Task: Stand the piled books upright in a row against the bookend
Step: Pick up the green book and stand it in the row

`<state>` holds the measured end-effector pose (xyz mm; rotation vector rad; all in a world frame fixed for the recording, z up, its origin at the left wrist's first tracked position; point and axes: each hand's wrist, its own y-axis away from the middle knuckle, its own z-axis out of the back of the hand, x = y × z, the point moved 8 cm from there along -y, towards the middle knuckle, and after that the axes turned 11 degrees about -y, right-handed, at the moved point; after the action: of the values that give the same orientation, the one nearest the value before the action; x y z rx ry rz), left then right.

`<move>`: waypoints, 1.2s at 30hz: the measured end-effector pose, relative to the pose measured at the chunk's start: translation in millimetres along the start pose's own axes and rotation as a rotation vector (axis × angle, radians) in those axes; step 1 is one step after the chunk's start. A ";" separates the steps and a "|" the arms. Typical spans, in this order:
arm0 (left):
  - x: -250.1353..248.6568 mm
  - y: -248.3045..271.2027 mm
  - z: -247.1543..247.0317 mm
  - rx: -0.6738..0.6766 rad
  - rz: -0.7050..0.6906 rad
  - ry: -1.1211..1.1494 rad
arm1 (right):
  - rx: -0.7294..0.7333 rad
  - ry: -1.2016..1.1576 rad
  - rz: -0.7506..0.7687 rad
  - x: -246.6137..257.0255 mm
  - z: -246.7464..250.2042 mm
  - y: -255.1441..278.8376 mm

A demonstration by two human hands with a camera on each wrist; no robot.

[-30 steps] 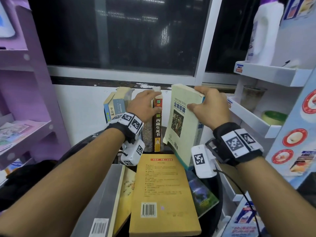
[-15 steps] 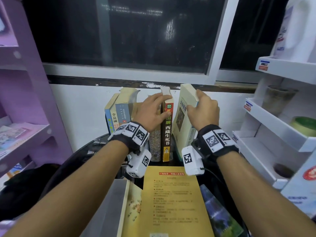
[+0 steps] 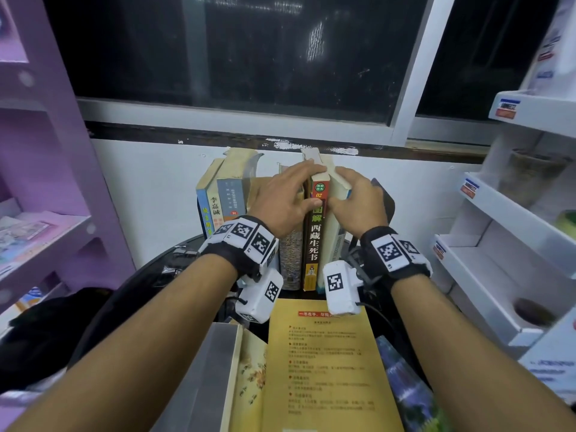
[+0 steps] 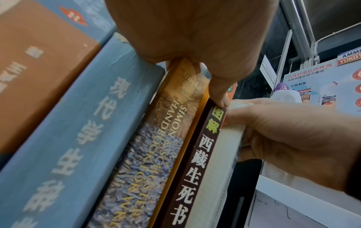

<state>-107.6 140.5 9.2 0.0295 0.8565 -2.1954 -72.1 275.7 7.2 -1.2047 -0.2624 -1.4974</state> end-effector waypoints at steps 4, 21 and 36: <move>1.3 -0.6 -1.0 0.007 0.007 -0.002 | 0.189 -0.025 -0.018 -1.3 -0.5 -0.6; -0.9 1.2 -0.7 0.007 0.029 0.030 | 0.251 -0.074 0.120 -5.7 -6.7 11.2; -3.6 2.4 0.3 0.016 0.023 -0.008 | 0.258 -0.131 0.084 -13.1 -4.0 12.5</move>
<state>-103.4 141.6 9.0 0.0384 0.8308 -2.1794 -65.9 276.6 -10.2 -1.0929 -0.4730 -1.2707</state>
